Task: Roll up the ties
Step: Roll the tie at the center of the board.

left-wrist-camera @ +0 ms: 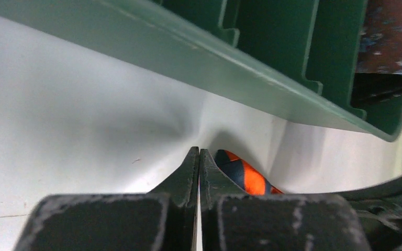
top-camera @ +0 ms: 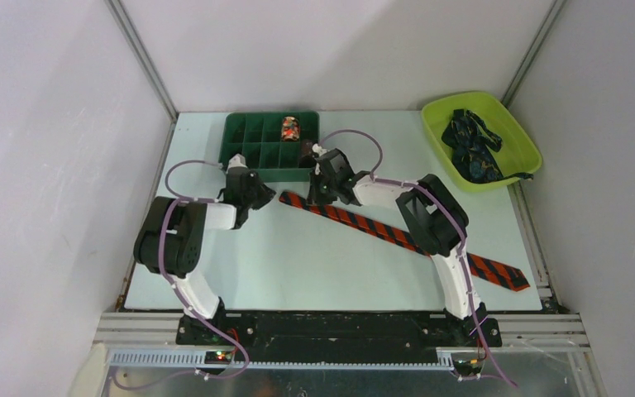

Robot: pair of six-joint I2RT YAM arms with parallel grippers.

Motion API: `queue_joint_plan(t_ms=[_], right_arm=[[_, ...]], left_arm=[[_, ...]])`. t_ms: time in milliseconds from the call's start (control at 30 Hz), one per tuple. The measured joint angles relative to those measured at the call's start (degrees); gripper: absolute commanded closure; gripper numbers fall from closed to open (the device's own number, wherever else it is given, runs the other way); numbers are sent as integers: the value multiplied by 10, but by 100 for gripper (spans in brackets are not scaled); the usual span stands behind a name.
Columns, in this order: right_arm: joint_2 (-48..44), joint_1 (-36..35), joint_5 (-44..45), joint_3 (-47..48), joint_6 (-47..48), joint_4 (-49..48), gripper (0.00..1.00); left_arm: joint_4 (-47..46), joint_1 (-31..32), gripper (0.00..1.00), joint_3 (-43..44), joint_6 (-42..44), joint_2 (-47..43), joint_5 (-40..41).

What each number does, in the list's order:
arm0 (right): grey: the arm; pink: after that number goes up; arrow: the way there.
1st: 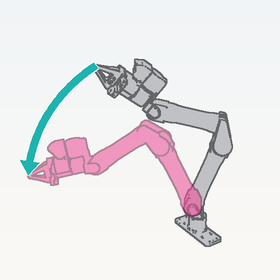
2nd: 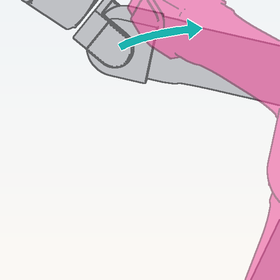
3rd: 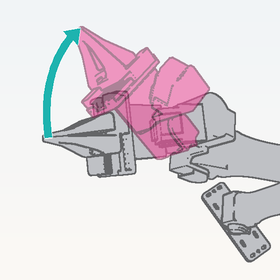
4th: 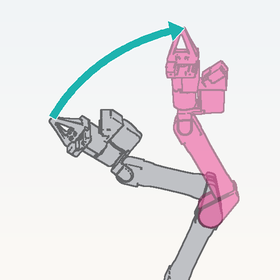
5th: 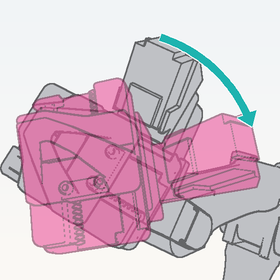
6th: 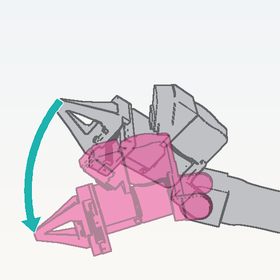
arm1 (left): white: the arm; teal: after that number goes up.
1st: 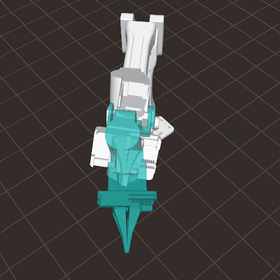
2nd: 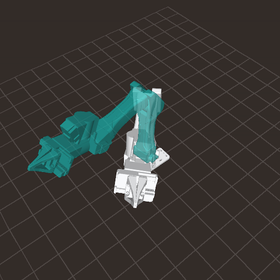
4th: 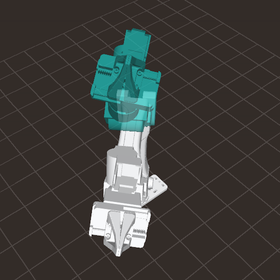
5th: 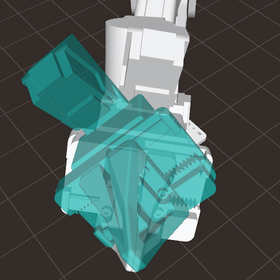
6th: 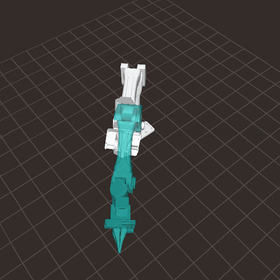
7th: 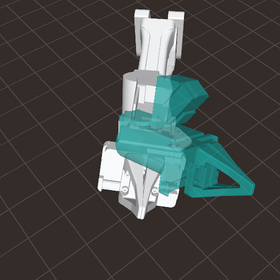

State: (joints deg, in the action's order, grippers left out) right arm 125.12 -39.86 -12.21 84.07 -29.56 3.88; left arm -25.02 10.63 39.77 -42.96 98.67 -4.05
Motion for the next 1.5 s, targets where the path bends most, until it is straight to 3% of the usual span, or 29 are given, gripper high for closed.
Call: queue_joint_plan(t_ms=[800, 1500], right_arm=[[-16, -7, 35, -30, 5, -49, 100], [-33, -8, 21, -30, 6, -35, 100]], left_arm=[[45, 0, 100, 49, 26, 39, 23], [87, 0, 100, 66, 40, 39, -26]])
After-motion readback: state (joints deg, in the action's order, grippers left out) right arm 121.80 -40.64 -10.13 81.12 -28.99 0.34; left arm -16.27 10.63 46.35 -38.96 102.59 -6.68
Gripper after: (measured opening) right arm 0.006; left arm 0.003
